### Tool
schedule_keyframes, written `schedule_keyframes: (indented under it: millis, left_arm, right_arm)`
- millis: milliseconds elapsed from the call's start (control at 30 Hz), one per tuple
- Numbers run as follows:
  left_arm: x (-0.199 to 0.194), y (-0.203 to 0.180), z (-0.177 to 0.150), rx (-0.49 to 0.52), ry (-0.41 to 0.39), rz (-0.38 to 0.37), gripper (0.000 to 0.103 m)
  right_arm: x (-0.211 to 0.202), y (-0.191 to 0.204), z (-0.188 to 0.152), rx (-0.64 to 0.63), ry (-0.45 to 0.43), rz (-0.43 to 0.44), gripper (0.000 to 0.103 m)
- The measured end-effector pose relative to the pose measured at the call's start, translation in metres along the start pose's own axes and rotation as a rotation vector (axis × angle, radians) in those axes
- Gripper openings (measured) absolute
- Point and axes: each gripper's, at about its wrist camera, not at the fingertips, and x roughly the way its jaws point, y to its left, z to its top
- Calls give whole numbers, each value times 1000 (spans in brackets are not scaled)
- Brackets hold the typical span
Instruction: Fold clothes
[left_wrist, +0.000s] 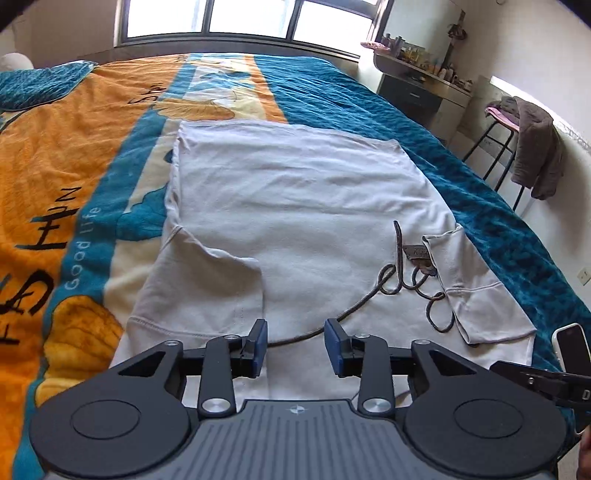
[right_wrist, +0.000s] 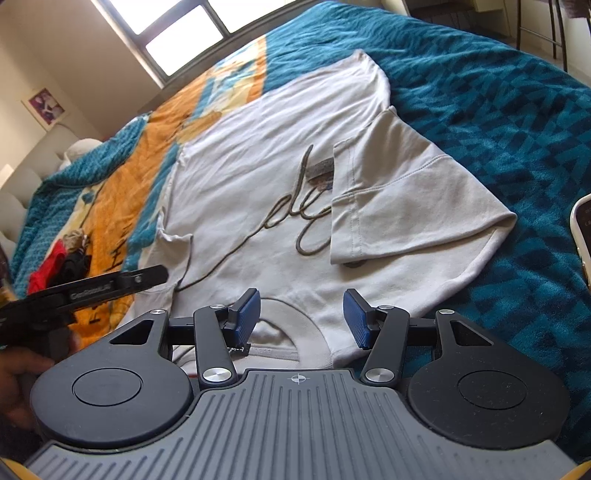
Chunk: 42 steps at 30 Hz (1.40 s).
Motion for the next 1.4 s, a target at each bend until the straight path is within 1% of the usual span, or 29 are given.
schedule_keyframes:
  millis: [67, 133, 167, 200, 233, 267, 300, 367, 500, 633, 667, 700, 733, 833, 967, 1033, 1100, 1233, 1400]
  left_arm:
    - [-19, 15, -4, -67, -8, 55, 38]
    - [-35, 36, -9, -172, -13, 130, 37]
    - [-39, 46, -12, -218, -7, 160, 34]
    - [-41, 53, -16, -244, 3, 185, 31]
    - [-40, 57, -19, -248, 13, 198, 30]
    - [-37, 59, -22, -235, 26, 204, 24]
    - [-33, 58, -25, -224, 37, 206, 21]
    - [-25, 52, -28, -200, 40, 184, 21]
    - [-7, 20, -29, -85, 23, 156, 21]
    - [17, -11, -30, 11, 58, 138, 22]
    - [22, -16, -32, 31, 68, 135, 24]
    - [26, -19, -35, 51, 78, 134, 28]
    - [30, -23, -38, 71, 89, 132, 29]
    - [36, -29, -51, 130, 119, 137, 29]
    - [23, -29, -61, 130, 134, 98, 28]
    - [17, -29, -66, 131, 126, 94, 28]
    - [13, -29, -70, 129, 116, 93, 28]
    - [13, -29, -70, 117, 114, 96, 28]
    - [9, -30, -71, 126, 114, 98, 28]
  right_arm:
    - [-2, -2, 0, 4, -12, -5, 56]
    - [-9, -7, 2, 8, -54, -23, 56]
    - [-12, -10, 3, 8, -71, -37, 54]
    - [-15, -13, 5, 8, -87, -51, 49]
    - [-16, -15, 6, 9, -93, -63, 39]
    - [-16, -17, 9, 6, -91, -81, 33]
    - [-14, -17, 10, -5, -88, -96, 28]
    - [-9, -15, 11, -33, -77, -122, 28]
    - [5, 1, 10, -114, -23, -144, 29]
    - [15, 18, 8, -189, -1, -150, 30]
    - [17, 22, 6, -203, 6, -154, 30]
    - [17, 22, 5, -208, 9, -156, 30]
    - [18, 23, 4, -212, 12, -159, 30]
    - [20, 22, 1, -215, 22, -171, 31]
    - [16, 19, -2, -204, 31, -161, 32]
    - [13, 22, -4, -215, 27, -153, 35]
    - [11, 24, -6, -226, 23, -144, 36]
    - [18, 24, -10, -241, 39, -159, 36]
    - [19, 25, -25, -303, 99, -213, 34]
